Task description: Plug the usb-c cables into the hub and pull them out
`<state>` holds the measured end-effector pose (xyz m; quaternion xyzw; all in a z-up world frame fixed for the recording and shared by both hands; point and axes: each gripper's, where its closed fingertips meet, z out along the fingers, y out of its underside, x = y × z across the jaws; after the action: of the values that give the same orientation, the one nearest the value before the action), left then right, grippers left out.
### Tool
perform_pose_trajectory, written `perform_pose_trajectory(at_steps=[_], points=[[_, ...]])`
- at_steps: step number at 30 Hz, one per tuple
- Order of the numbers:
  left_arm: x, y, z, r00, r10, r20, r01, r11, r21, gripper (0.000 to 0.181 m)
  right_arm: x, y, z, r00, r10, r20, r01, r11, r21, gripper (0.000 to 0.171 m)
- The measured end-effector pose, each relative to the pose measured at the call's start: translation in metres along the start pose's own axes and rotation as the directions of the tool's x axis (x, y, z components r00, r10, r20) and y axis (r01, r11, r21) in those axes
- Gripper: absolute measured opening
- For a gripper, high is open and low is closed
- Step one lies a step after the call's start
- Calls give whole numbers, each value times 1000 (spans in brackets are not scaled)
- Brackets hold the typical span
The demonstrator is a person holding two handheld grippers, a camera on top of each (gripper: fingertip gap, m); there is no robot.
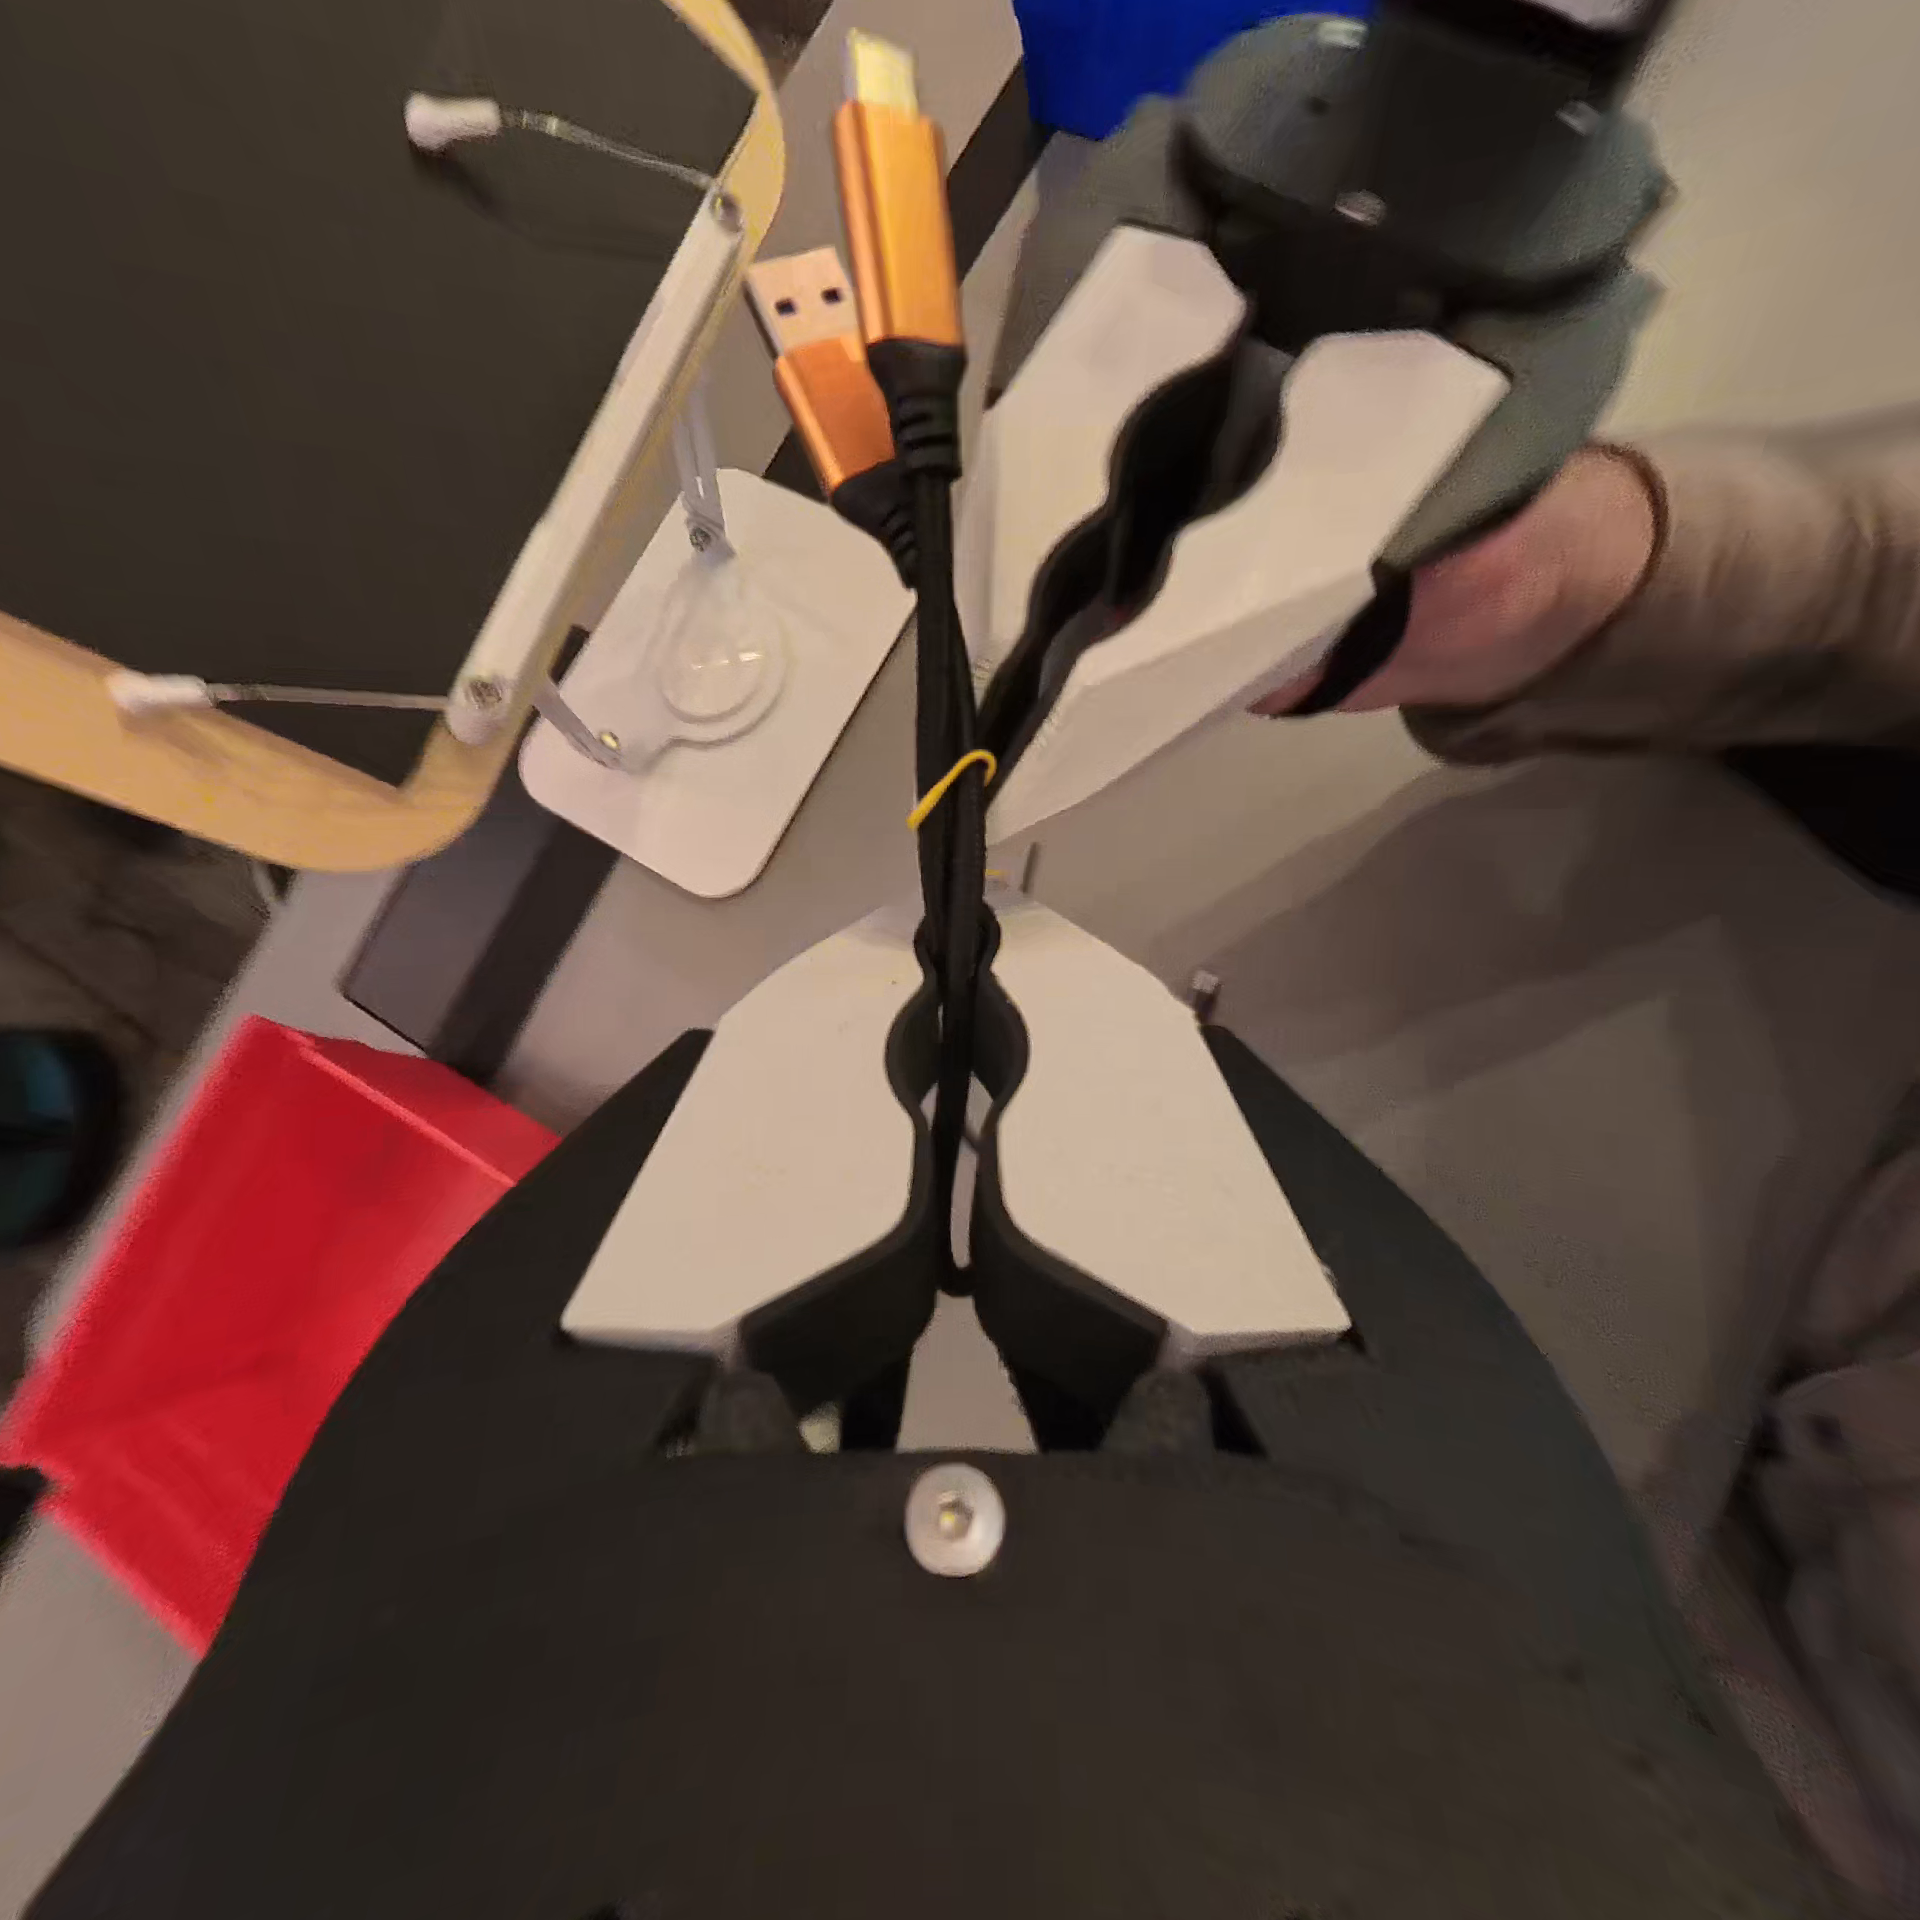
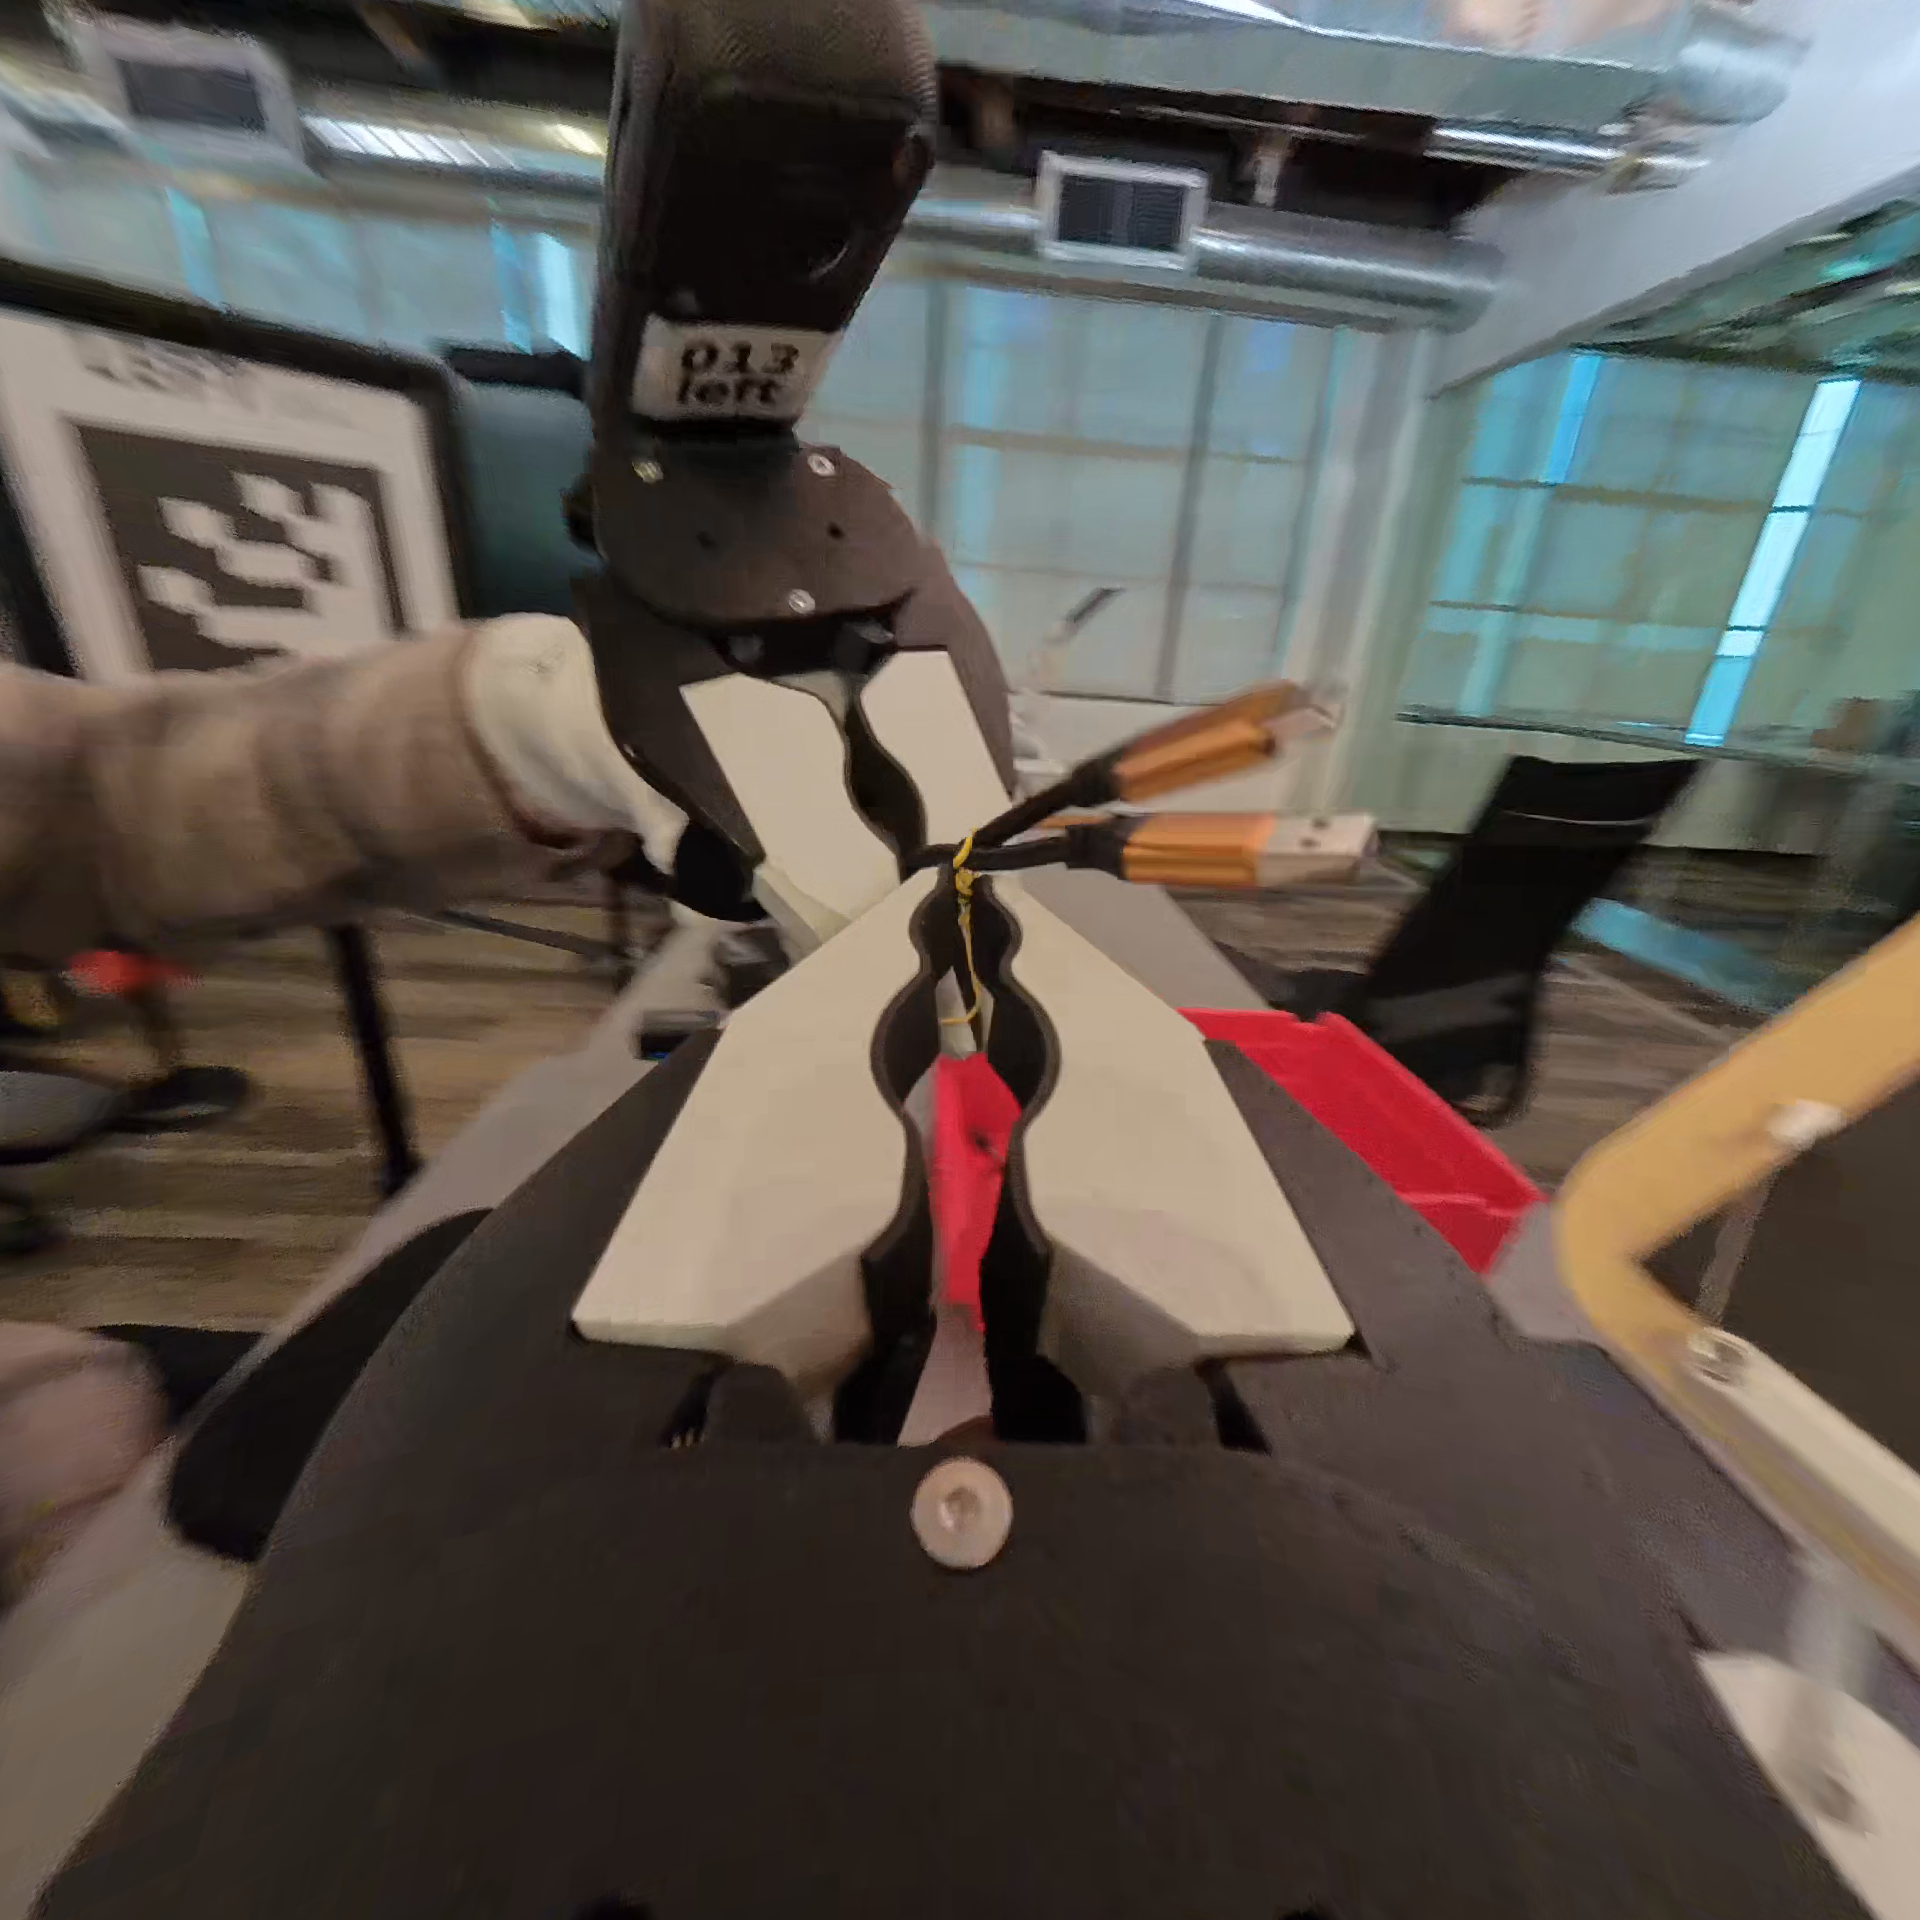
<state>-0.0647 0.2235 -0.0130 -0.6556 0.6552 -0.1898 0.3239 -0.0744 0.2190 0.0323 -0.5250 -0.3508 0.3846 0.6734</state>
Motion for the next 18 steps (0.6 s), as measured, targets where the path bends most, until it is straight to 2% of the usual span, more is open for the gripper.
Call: perform_pose_trajectory(at_steps=[4,8,11,14,18], points=[[-1,-1,-7,974,219,63,-218,976,-13,0,-17,-5,-3,975,101,197,-115,992,58,0],[2,-2,-11,893,433,125,-430,901,-57,0,-32,-6,-6,934,131,333,-160,985,63,0],[3,-6,-14,792,576,205,-568,817,-103,2,-41,-7,-10,909,118,399,-153,987,55,0],[2,-13,-16,619,720,314,-703,686,-189,3,-52,-8,-14,852,165,497,-212,976,40,0],[6,-28,-15,255,862,438,-835,425,-350,0,-71,-5,-21,739,217,638,-281,960,-2,0]])
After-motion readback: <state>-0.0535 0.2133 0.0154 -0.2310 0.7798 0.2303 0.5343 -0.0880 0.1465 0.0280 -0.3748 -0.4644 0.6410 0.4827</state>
